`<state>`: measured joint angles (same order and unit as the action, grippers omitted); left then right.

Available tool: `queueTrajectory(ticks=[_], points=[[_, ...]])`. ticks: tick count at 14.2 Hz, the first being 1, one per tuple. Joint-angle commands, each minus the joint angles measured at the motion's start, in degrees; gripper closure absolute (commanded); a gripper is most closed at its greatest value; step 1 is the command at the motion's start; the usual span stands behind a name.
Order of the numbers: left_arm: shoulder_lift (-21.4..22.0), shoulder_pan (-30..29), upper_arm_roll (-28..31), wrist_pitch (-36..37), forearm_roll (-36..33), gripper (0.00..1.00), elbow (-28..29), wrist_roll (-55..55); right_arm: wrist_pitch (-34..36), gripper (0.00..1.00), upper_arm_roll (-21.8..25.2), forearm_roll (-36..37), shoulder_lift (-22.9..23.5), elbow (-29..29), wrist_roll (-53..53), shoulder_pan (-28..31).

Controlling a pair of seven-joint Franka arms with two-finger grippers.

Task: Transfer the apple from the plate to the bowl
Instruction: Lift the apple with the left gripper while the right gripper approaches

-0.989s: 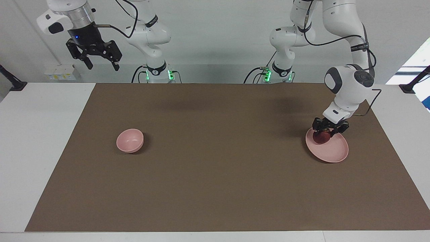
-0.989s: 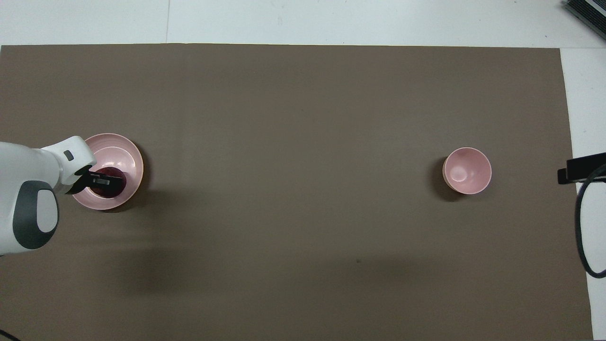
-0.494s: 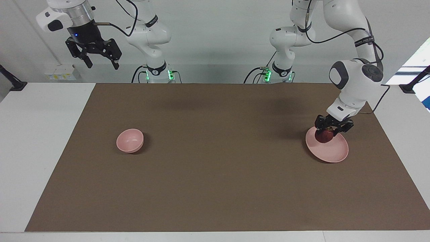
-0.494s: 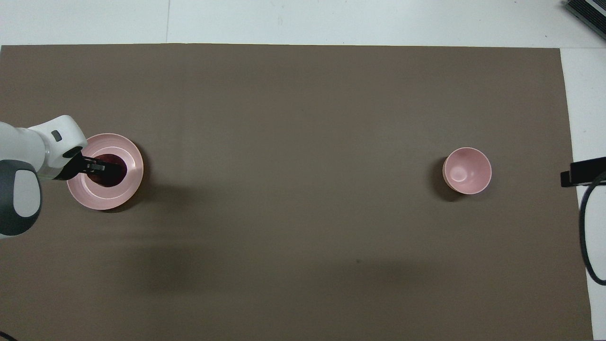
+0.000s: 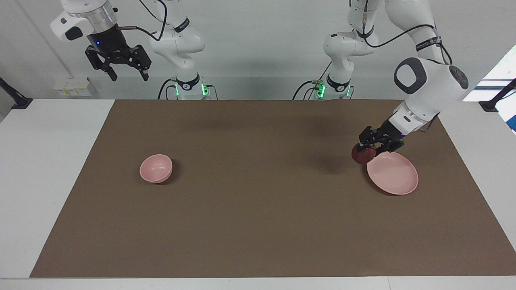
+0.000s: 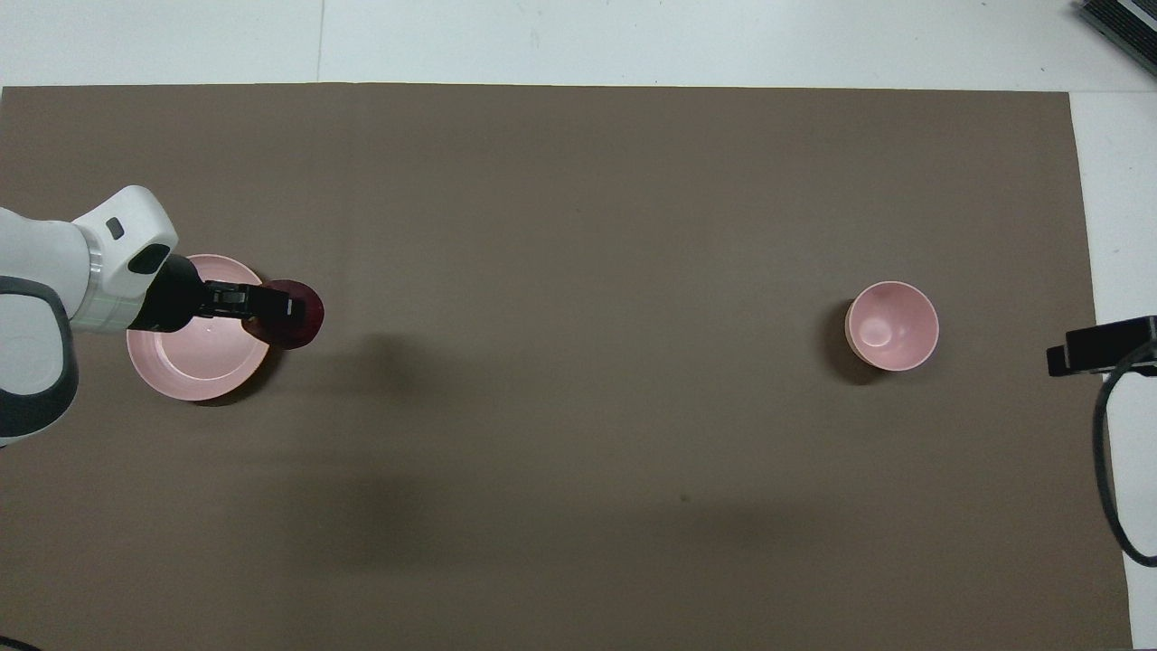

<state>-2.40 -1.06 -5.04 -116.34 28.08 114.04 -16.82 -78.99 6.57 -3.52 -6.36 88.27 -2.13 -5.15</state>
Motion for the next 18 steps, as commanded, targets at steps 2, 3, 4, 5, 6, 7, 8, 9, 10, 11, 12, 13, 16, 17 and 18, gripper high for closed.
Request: queueTrajectory(ticks=[2, 3, 4, 5, 6, 7, 8, 9, 10, 11, 12, 13, 16, 17, 18], points=[[0.99, 0.01, -2.61, 3.4, 11.08, 1.0, -0.4, 1.79, -3.1, 0.0, -0.06, -6.4, -1.29, 5.77, -2.34, 1.46], [0.99, 0.27, -4.26, 3.4, 14.95, 1.0, -0.57, 1.79, -3.45, 0.0, -0.06, -8.59, -1.02, 6.3, -4.09, 1.46], [0.99, 0.27, -5.5, 3.32, 17.77, 1.0, -0.57, 1.88, -3.54, 0.0, -0.15, -10.35, -0.76, 6.39, -5.76, 1.46], [1.08, 0.27, -6.55, 3.32, 20.93, 1.0, -0.48, 2.66, -3.54, 0.0, -0.15, -12.2, -0.58, 6.39, -7.26, 1.38], [1.17, 0.27, -7.43, 3.4, 23.84, 1.0, -0.57, 4.58, -3.54, 0.0, -0.15, -14.04, -0.41, 6.57, -9.54, 1.2], [1.17, 0.27, -8.49, 3.23, 26.04, 1.0, -0.57, 5.56, -3.54, 0.0, -0.15, -15.37, -0.06, 6.57, -11.74, 0.76], [1.34, 0.27, -9.89, 2.97, 28.5, 1.0, -0.48, 6.27, -3.54, 0.0, -0.15, -17.29, 0.29, 6.57, -14.89, 0.5], [2.13, 0.19, -10.77, 2.97, 30.79, 1.0, -0.4, 7.75, -3.63, 0.0, -0.24, -19.75, 0.47, 6.57, -18.66, 0.5], [2.48, 0.27, -11.22, 2.97, 33.25, 1.0, -0.48, 8.81, -3.71, 0.0, -0.33, -21.77, 0.65, 6.57, -21.92, 0.5], [3.18, 0.27, -12.18, 2.7, 35.97, 1.0, -0.4, 9.78, -3.71, 0.0, -0.5, -23.27, 0.91, 6.57, -24.39, 0.5], [3.8, 0.19, -13.23, 2.01, 39.21, 1.0, -0.31, 10.31, -3.54, 0.0, -0.68, -25.12, 1.35, 6.57, -27.37, 0.41], [4.5, 0.19, -14.2, 0.26, 41.77, 1.0, -0.22, 10.66, -3.45, 0.0, -0.68, -27.74, 2.05, 6.57, -30.8, 0.49], [5.47, 0.19, -19.2, -8.52, 47.14, 1.0, -0.22, 12.68, -4.06, 0.0, -0.86, -34.26, 2.76, 6.48, -41.69, -1.51], [5.82, 0.19, -20.44, -10.64, 49.33, 1.0, -0.13, 12.69, -5.02, 0.0, -0.86, -35.67, 2.76, 6.57, -45.04, -2.13], [5.91, 0.19, -21.67, -12.48, 51.7, 1.0, -0.13, 12.78, -5.9, 0.0, -0.86, -37.33, 2.76, 6.57, -47.68, -2.58]])
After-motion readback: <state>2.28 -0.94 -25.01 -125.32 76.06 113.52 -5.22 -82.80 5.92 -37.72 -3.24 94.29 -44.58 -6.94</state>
